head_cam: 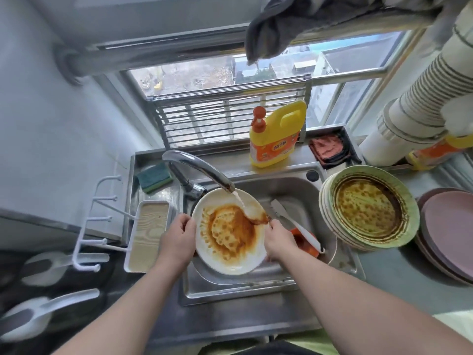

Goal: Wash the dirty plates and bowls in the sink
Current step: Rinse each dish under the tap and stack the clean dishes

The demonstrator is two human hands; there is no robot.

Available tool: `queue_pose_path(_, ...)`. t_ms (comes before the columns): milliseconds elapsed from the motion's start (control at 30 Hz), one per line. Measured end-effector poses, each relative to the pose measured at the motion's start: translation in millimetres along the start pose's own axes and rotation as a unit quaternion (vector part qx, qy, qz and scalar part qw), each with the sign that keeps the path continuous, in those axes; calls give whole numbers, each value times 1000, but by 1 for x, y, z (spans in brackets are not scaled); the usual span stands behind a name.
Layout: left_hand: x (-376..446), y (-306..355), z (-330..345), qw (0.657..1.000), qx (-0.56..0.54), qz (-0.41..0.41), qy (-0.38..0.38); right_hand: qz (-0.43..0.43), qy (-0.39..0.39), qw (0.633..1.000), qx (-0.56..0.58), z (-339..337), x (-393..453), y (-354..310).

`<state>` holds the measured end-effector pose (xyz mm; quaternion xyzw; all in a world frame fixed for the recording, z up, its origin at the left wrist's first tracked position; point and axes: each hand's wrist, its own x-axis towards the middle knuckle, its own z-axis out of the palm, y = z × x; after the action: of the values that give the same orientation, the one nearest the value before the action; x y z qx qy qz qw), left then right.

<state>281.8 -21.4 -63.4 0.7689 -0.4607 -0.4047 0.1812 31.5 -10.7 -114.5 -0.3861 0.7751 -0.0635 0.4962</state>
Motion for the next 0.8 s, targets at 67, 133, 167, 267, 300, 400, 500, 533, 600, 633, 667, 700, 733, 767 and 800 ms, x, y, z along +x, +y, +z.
queue_pose_path(67, 3, -5, 0, 1000, -8, -14, 10, -10, 11, 1000, 7, -5, -1, -11)
queue_pose_path(133, 4, -7, 4, 999, -10, -38, 1, -20, 29, 999, 1, -12, 2, -17)
queue_pose_path(167, 4, -7, 8, 999, -12, -50, -6, -33, 43, 998, -12, -16, 5, -18)
queue_pose_path(267, 9, -13, 25, 994, -38, -93, -47, -55, 69, 995, -42, -31, 10, -13)
queue_pose_path(300, 10, -15, 31, 991, -57, -104, -63, -66, 80, 993, -56, -37, 7, -13)
queue_pose_path(400, 12, -17, 49, 969, -145, -163, -117, -91, 106, 986, -96, -57, -4, -13)
queue_pose_path(500, 8, -2, 65, 933, -241, -217, -153, -118, 124, 978, -123, -73, -9, -10)
queue_pose_path(533, 6, 2, 70, 923, -264, -234, -157, -127, 127, 975, -127, -78, -12, -9)
queue_pose_path(600, 6, 5, 83, 912, -286, -247, -159, -145, 136, 971, -130, -86, -18, -7)
queue_pose_path(633, 5, 8, 88, 911, -291, -247, -159, -151, 141, 969, -134, -90, -21, -5)
queue_pose_path(667, 5, 10, 94, 909, -295, -248, -160, -156, 147, 967, -139, -95, -24, -3)
queue_pose_path(700, 3, 15, 98, 906, -304, -247, -160, -161, 155, 964, -142, -99, -27, -2)
queue_pose_path(733, 2, 19, 102, 905, -310, -245, -161, -165, 163, 962, -145, -103, -30, 0)
queue_pose_path(767, 1, 23, 105, 902, -318, -241, -161, -168, 171, 960, -147, -106, -33, 1)
queue_pose_path(800, 1, 28, 108, 899, -329, -239, -163, -171, 177, 958, -149, -109, -36, 3)
